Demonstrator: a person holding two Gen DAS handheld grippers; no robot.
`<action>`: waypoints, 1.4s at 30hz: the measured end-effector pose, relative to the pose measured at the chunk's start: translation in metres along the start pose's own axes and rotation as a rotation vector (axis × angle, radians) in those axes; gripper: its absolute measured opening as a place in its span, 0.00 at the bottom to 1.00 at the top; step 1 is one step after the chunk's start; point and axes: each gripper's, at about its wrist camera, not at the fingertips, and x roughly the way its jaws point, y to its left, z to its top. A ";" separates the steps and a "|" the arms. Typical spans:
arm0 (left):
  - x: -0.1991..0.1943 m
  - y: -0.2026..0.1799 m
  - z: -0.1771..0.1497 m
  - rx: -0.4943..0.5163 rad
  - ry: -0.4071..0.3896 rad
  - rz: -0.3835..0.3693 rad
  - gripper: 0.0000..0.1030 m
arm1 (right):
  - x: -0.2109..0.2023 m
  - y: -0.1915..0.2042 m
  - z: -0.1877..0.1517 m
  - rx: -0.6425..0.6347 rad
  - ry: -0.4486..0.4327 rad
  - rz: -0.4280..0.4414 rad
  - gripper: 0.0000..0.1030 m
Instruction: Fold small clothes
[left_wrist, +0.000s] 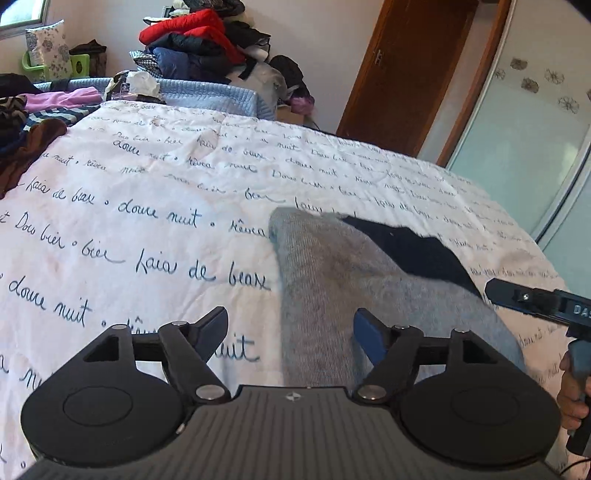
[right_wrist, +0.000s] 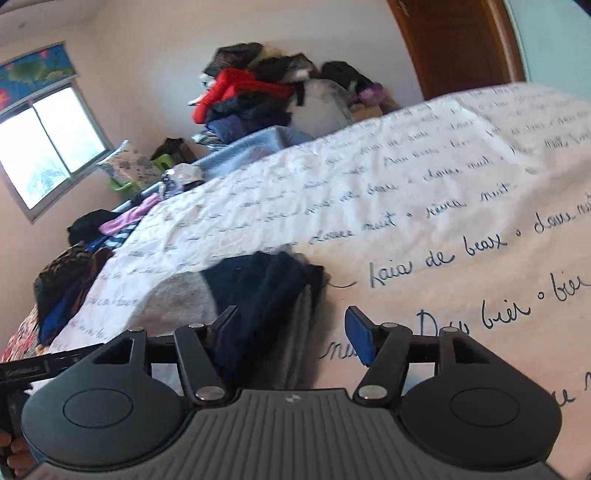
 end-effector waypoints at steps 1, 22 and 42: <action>0.000 -0.003 -0.006 0.015 0.024 0.014 0.74 | -0.005 0.007 -0.006 -0.030 0.013 0.034 0.69; -0.083 -0.059 -0.086 0.115 -0.094 0.316 0.87 | -0.093 0.097 -0.098 -0.057 0.119 -0.130 0.94; -0.080 -0.049 -0.130 0.050 -0.052 0.355 0.87 | -0.073 0.108 -0.155 -0.188 0.094 -0.369 0.94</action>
